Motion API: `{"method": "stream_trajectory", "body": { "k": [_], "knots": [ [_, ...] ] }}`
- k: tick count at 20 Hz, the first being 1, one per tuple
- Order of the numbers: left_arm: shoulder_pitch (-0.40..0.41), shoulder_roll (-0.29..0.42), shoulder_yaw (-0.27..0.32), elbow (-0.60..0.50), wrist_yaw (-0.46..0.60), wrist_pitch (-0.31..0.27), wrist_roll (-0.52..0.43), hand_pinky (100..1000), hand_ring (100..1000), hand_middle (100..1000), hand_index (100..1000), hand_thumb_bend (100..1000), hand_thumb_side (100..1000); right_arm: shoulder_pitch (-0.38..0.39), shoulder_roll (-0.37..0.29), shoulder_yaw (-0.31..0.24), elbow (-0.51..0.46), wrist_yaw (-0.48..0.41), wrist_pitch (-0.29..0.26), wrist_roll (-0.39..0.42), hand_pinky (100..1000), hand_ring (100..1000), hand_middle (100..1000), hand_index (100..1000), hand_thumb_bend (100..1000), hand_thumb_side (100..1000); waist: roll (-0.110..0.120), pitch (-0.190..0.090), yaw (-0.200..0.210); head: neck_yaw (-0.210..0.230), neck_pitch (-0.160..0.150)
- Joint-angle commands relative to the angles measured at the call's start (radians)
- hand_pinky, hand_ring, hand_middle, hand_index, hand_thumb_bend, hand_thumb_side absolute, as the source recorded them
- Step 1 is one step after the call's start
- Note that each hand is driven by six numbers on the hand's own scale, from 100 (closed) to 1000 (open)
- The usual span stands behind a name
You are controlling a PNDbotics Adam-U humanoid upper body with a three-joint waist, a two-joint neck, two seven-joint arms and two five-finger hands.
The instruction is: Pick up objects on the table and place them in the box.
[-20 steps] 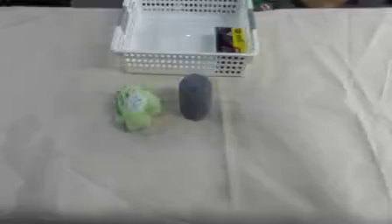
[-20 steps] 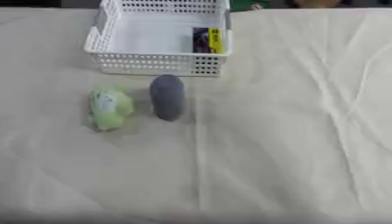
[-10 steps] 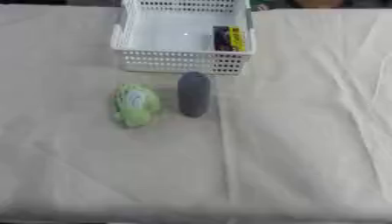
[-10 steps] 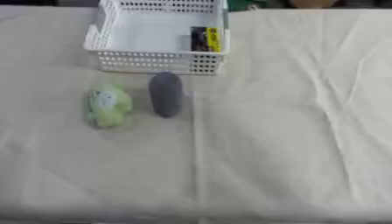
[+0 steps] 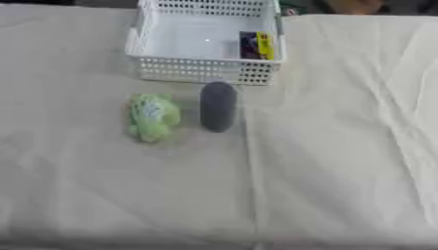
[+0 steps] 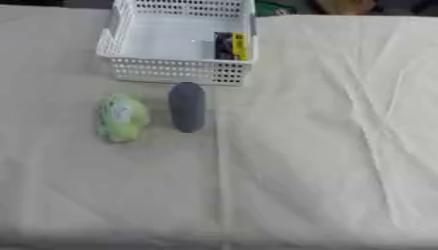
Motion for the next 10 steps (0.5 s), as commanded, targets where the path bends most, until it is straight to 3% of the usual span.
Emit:
{"method": "stream_trajectory", "body": {
  "k": [1, 10],
  "knots": [
    [-0.005, 0.025, -0.006, -0.019, 0.008, 0.000, -0.009, 605, 535, 586, 668, 100, 794, -0.035, -0.085, 0.050, -0.016, -0.019, 0.002, 0.099, 868, 890, 883, 951, 100, 1000, 0.001, -0.022, 0.008, -0.011, 0.006],
    [-0.005, 0.029, -0.014, -0.019, 0.020, 0.000, -0.023, 605, 535, 587, 668, 100, 793, -0.119, -0.129, 0.171, -0.016, -0.022, -0.017, 0.353, 888, 931, 945, 980, 100, 1000, -0.001, -0.023, 0.024, -0.026, 0.006]
  ]
}}
